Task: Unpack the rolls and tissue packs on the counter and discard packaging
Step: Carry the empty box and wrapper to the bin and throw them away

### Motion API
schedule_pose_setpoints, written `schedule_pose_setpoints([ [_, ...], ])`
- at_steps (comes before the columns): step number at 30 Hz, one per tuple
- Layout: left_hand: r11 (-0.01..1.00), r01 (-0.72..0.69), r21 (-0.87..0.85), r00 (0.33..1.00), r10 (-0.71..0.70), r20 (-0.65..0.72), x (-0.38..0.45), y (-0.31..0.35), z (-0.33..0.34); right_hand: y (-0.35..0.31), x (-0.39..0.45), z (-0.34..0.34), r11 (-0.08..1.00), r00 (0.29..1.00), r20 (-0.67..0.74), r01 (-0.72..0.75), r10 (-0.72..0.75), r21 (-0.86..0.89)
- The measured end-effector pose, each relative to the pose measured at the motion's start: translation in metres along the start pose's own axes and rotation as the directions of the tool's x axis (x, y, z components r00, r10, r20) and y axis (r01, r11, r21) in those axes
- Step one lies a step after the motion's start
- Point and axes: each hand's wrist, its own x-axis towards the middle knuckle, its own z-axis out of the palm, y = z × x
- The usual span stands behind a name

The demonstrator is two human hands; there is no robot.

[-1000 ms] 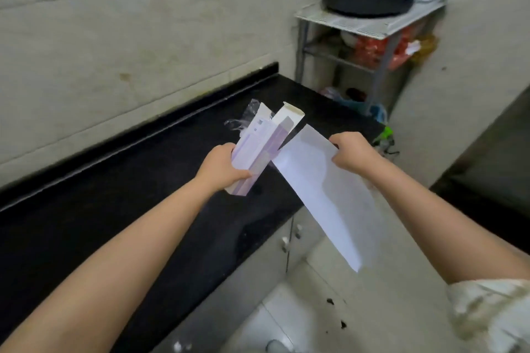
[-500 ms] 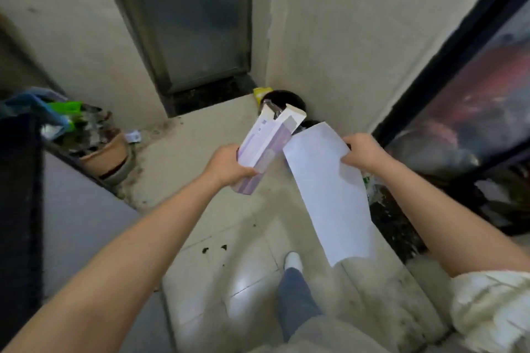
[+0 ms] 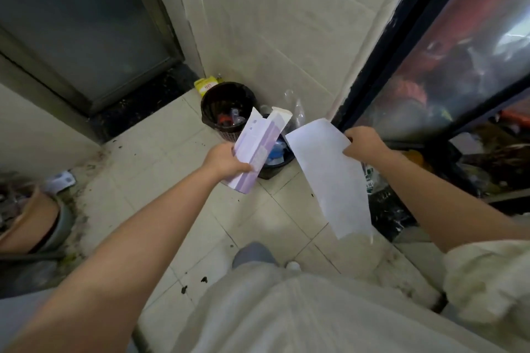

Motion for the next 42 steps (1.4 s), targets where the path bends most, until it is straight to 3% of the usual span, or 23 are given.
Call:
schedule_pose_setpoints([
  [6, 0.989, 0.13, -0.071, 0.991, -0.126, 0.048, 0.12, -0.01, -0.03, -0.022, 0.113, 0.008, 0.992, 0.99, 0.065, -0.126, 0.127, -0.01],
  [10, 0.982, 0.187, -0.028, 0.96, -0.176, 0.217, 0.199, -0.017, -0.038, -0.035, 0.179, 0.025, 0.965, 0.955, 0.14, -0.259, 0.26, -0.023],
  [13, 0.968, 0.243, -0.059, 0.931, -0.216, 0.294, 0.25, -0.017, -0.041, -0.052, 0.227, 0.04, 0.957, 0.941, 0.19, -0.289, 0.281, 0.014],
  [17, 0.888, 0.417, -0.195, 0.85, -0.304, 0.43, 0.309, -0.011, -0.022, -0.065, 0.291, 0.067, 0.93, 0.892, 0.281, -0.367, 0.354, -0.006],
  [26, 0.705, 0.694, -0.146, 0.627, -0.492, 0.604, 0.404, -0.046, 0.064, -0.044, 0.398, 0.173, 0.9, 0.756, 0.494, -0.403, 0.43, -0.168],
  [30, 0.664, 0.737, -0.128, 0.587, -0.534, 0.609, 0.434, -0.07, 0.094, -0.038, 0.432, 0.217, 0.847, 0.679, 0.552, -0.521, 0.485, -0.104],
  [34, 0.687, 0.721, -0.092, 0.59, -0.539, 0.601, 0.452, -0.081, 0.116, -0.028, 0.454, 0.247, 0.76, 0.631, 0.554, -0.649, 0.543, -0.006],
  [38, 0.644, 0.75, -0.15, 0.582, -0.536, 0.611, 0.455, -0.08, 0.122, -0.015, 0.458, 0.247, 0.622, 0.662, 0.419, -0.742, 0.621, 0.25],
  [40, 0.632, 0.758, -0.16, 0.586, -0.552, 0.593, 0.452, -0.077, 0.12, -0.01, 0.453, 0.234, 0.436, 0.621, 0.375, -0.767, 0.688, 0.471],
  [42, 0.631, 0.758, -0.167, 0.598, -0.568, 0.566, 0.45, -0.072, 0.116, -0.006, 0.445, 0.224, 0.185, 0.576, 0.398, -0.703, 0.714, 0.687],
])
